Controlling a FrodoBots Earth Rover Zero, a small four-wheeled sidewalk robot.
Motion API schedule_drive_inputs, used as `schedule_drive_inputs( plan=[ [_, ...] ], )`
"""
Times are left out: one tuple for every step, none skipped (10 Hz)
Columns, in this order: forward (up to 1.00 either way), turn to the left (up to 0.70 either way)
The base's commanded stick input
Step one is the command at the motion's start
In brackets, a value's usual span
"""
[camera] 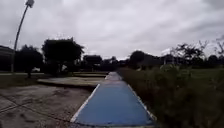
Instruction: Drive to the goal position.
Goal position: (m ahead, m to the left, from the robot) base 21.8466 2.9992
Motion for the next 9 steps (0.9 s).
schedule_drive_inputs(
  plan=[
    [0.50, 0.00],
    [0.50, 0.00],
    [0.50, 0.00],
    [0.50, 0.00],
    [0.50, 0.00],
    [0.50, 0.00],
    [0.50, 0.00],
    [0.50, 0.00],
    [0.50, 0.00]
  ],
)
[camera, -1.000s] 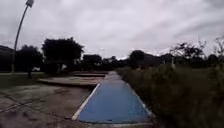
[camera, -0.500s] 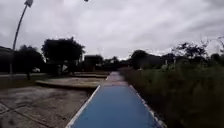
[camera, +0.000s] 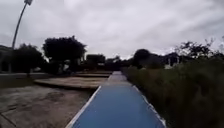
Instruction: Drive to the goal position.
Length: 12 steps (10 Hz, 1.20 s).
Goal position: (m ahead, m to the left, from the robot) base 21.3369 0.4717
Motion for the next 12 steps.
schedule_drive_inputs(
  plan=[
    [0.50, 0.00],
    [0.50, 0.00],
    [0.50, 0.00],
    [0.50, 0.00],
    [0.50, 0.00],
    [0.50, 0.00],
    [0.50, 0.00],
    [0.50, 0.00],
    [0.50, 0.00],
    [0.50, 0.00],
    [0.50, 0.00],
    [0.50, 0.00]
  ],
)
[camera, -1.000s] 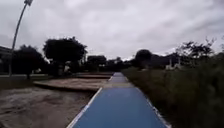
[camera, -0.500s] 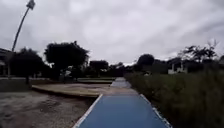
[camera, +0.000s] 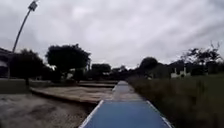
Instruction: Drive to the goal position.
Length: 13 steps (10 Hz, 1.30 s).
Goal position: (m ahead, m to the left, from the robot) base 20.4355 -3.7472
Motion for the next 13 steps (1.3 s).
schedule_drive_inputs(
  plan=[
    [0.50, 0.00],
    [0.50, 0.00],
    [0.50, -0.35],
    [0.50, -0.47],
    [0.50, -0.50],
    [0.50, -0.38],
    [0.50, 0.00],
    [0.50, 0.00],
    [0.50, 0.00],
    [0.50, 0.00],
    [0.50, 0.00],
    [0.50, 0.00],
    [0.50, 0.00]
  ],
)
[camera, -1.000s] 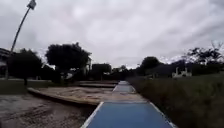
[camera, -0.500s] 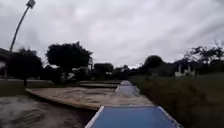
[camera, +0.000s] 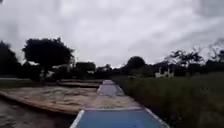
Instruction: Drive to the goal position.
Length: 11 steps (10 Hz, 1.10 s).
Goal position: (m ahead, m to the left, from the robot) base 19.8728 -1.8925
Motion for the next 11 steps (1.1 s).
schedule_drive_inputs(
  plan=[
    [0.50, 0.00],
    [0.50, 0.00],
    [0.50, 0.00],
    [0.50, 0.00],
    [0.50, 0.00],
    [0.50, 0.00],
    [0.50, 0.00],
    [0.50, 0.00],
    [0.50, 0.00],
    [0.50, 0.00],
    [0.50, 0.00]
  ],
)
